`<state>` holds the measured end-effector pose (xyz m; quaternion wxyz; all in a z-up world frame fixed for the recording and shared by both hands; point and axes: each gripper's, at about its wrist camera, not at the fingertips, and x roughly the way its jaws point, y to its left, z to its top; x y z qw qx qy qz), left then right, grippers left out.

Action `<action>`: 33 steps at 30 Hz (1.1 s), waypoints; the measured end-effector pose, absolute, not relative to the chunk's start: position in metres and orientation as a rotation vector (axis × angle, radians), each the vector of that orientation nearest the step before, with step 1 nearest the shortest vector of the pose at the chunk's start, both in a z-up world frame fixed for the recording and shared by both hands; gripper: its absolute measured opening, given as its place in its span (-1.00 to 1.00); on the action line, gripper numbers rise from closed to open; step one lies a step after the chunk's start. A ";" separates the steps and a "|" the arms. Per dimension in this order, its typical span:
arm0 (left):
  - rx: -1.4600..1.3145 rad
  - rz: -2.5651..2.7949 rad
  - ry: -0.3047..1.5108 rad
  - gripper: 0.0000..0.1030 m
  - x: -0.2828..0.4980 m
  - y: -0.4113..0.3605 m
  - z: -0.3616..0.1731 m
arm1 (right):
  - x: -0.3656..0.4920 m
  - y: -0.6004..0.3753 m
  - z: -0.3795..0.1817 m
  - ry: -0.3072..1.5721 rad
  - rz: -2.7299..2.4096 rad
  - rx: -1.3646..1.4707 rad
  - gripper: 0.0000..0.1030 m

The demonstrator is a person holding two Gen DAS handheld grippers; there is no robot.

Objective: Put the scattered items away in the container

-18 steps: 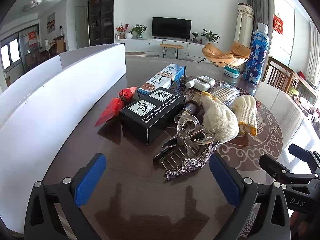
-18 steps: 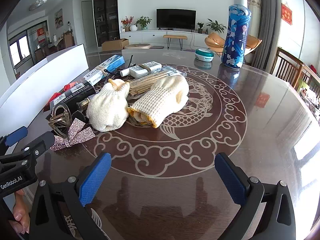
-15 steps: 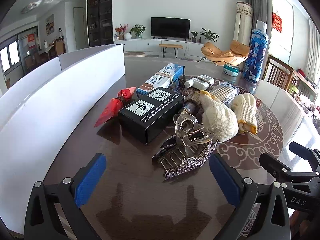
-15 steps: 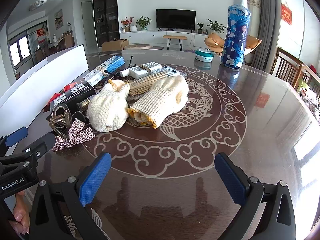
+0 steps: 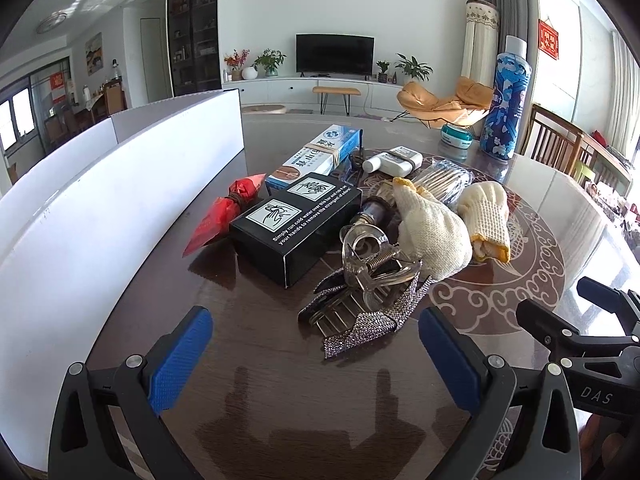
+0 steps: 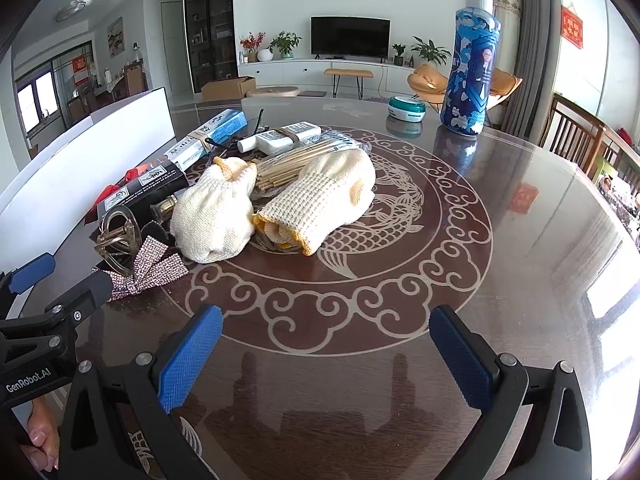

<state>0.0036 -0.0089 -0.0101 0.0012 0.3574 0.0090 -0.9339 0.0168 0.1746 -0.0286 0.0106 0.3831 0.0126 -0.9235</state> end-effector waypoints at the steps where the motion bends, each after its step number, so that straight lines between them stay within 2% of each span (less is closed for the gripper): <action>1: 1.122 -2.931 0.025 1.00 0.004 -0.008 -0.010 | 0.017 0.175 -0.029 0.034 -2.885 1.194 1.00; 33: 1.118 -2.929 0.024 1.00 0.005 -0.008 -0.010 | 0.013 0.179 -0.030 0.000 -2.885 1.217 1.00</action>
